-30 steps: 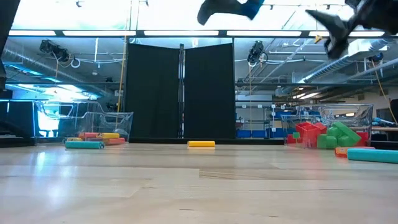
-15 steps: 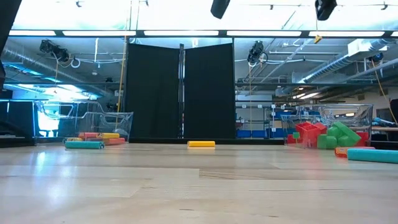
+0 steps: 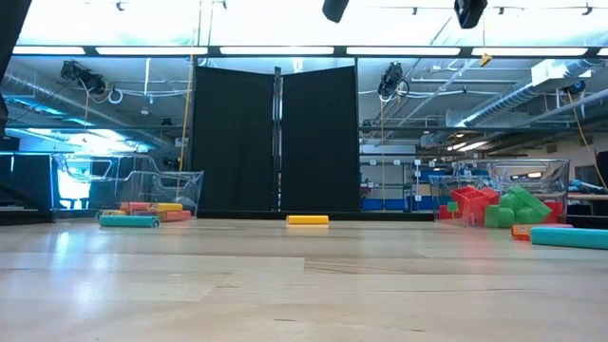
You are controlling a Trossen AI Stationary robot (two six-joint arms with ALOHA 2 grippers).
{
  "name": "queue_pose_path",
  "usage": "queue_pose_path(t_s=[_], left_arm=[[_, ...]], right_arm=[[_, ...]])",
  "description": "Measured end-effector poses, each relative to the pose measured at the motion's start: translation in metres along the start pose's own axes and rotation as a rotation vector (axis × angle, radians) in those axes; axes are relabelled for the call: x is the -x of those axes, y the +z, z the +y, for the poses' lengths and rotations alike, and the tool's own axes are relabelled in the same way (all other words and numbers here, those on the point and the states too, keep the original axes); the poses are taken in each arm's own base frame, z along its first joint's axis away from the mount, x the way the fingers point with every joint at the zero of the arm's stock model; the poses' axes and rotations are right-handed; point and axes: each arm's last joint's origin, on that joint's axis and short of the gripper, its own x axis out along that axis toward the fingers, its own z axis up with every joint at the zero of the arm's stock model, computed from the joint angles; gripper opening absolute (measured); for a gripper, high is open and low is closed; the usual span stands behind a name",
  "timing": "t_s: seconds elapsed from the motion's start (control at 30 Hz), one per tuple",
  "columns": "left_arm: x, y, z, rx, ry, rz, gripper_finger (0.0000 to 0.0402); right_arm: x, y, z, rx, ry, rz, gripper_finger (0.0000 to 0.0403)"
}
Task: Sort blocks by size
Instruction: Put the blue 1 stud game piece into the bottom transparent bin
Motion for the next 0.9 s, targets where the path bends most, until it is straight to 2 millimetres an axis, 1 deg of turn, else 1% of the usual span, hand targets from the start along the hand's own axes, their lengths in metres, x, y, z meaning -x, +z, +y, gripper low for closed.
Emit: queue_pose_path(t_s=[0.17, 0.27, 0.37, 0.53, 0.63, 0.67, 0.9], left_arm=[[-0.0004, 0.0008, 0.0015, -0.001, 0.008, -0.004, 0.0145], [-0.0004, 0.0011, 0.0013, -0.003, 0.006, -0.007, 0.0146], [-0.0004, 0.0025, 0.0006, -0.006, -0.002, -0.02, 0.0152], [-0.0001, 0.0047, -0.0006, -0.016, -0.014, -0.041, 0.0154], [-0.0002, 0.0056, -0.0006, -0.014, -0.026, -0.043, 0.0155], [-0.0002, 0.0056, -0.001, -0.014, -0.034, -0.041, 0.0155], [-0.0004, 0.0062, -0.0006, -0.014, -0.056, -0.032, 0.0157]], right_arm=[[-0.0052, 0.0, 0.0024, 0.007, 0.053, -0.016, 0.028], [-0.0067, -0.0002, 0.0019, 0.012, 0.051, -0.019, 0.0274], [-0.0078, 0.0001, 0.0006, 0.015, 0.047, -0.022, 0.0249], [-0.0098, -0.0007, -0.002, 0.019, 0.035, -0.015, 0.0185], [-0.011, -0.0008, -0.0021, 0.019, 0.056, -0.011, 0.0155], [-0.0111, -0.0009, -0.0021, 0.02, 0.061, -0.007, 0.015], [-0.0106, -0.0003, -0.002, 0.026, 0.067, -0.009, 0.015]])
